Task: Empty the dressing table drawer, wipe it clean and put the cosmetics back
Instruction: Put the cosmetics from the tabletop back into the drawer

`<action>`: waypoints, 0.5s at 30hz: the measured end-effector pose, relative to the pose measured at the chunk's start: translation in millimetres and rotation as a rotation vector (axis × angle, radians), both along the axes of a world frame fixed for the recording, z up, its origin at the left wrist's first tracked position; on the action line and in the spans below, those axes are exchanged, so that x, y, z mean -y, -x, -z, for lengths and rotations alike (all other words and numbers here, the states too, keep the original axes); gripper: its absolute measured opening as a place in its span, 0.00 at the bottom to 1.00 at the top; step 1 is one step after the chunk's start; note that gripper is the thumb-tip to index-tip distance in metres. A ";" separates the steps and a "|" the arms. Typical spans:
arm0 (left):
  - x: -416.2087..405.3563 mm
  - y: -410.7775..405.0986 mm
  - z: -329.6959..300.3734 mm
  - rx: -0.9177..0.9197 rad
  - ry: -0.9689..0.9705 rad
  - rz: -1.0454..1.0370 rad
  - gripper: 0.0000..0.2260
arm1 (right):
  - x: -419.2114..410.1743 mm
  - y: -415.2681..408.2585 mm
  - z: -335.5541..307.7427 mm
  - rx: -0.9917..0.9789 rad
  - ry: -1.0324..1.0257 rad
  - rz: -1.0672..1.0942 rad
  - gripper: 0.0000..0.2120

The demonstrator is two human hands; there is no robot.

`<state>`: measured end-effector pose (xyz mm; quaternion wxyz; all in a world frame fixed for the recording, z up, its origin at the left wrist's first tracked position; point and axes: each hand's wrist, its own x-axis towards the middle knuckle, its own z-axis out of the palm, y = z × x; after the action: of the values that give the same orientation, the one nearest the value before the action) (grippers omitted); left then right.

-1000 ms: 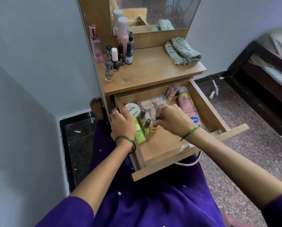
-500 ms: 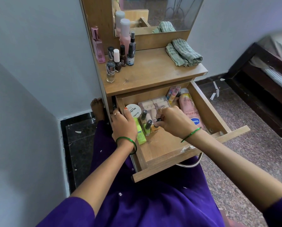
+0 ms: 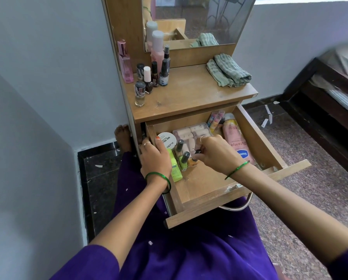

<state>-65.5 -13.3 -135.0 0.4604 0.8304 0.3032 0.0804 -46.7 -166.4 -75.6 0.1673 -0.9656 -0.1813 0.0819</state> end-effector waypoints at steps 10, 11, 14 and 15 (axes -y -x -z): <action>2.3 0.4 -1.9 0.009 0.011 -0.004 0.17 | -18.1 -29.2 -89.4 -0.011 0.013 -0.054 0.17; 1.8 0.4 -2.2 0.002 0.009 -0.005 0.17 | -26.8 -38.1 -104.6 0.049 -0.045 -0.057 0.17; 0.8 0.2 -2.0 -0.010 0.012 -0.014 0.17 | -57.8 -74.5 -136.9 0.244 -0.223 -0.042 0.12; 0.9 0.6 -2.0 -0.007 0.012 -0.014 0.17 | -68.1 -90.2 -142.8 0.297 -0.266 -0.029 0.12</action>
<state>-66.1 -14.2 -133.0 0.4638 0.8257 0.3113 0.0789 43.6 -98.3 67.2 0.2636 -0.9338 -0.2271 -0.0835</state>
